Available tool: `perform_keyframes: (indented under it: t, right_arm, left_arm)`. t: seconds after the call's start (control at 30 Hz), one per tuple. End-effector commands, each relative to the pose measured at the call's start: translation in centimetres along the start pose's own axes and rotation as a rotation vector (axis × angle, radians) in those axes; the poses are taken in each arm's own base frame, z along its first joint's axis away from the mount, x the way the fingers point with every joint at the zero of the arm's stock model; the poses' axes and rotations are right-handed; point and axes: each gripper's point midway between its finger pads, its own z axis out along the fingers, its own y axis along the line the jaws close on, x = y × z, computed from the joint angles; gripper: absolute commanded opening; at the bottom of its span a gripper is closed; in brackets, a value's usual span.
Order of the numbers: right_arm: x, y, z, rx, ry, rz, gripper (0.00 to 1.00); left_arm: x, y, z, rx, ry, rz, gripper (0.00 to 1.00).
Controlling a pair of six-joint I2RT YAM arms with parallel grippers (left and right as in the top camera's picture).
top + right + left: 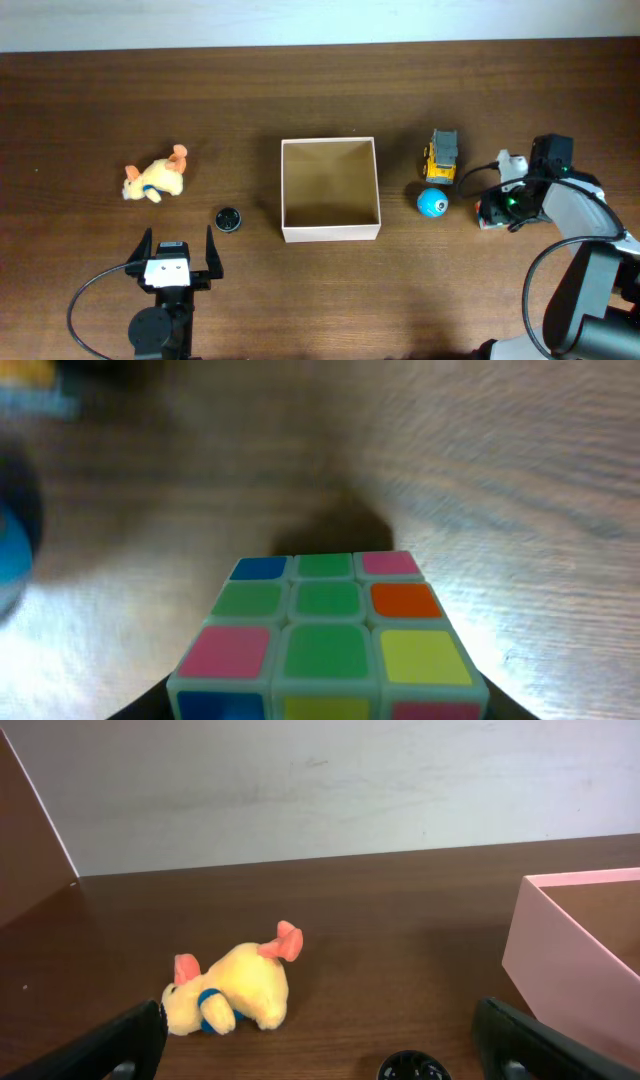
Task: Pack container
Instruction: 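Lift the Rubik's cube with the right gripper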
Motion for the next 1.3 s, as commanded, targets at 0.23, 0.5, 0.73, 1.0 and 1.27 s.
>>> perform_keyframes:
  t: [0.23,0.5,0.73,1.0,1.27]
  right_arm:
    - [-0.7,-0.2,0.4,-0.008,-0.032,0.200,0.49]
    - [-1.1,-0.3,0.1,-0.007,-0.042,0.225,0.41]
    - [-2.7,-0.6,-1.4,-0.002,-0.065,0.222,0.38]
    - [-5.4,-1.1,-4.4,0.005,-0.101,0.217,0.36]
    - [-8.8,0.3,-10.0,-0.086,-0.156,0.202,0.33]
  left_arm:
    - [0.1,0.0,0.0,0.000,0.000,0.019,0.99]
    - [0.1,0.0,0.0,0.000,0.000,0.019,0.99]
    - [0.1,0.0,0.0,0.000,0.000,0.019,0.99]
    - [0.1,0.0,0.0,0.000,0.000,0.019,0.99]
    - [0.1,0.0,0.0,0.000,0.000,0.019,0.99]
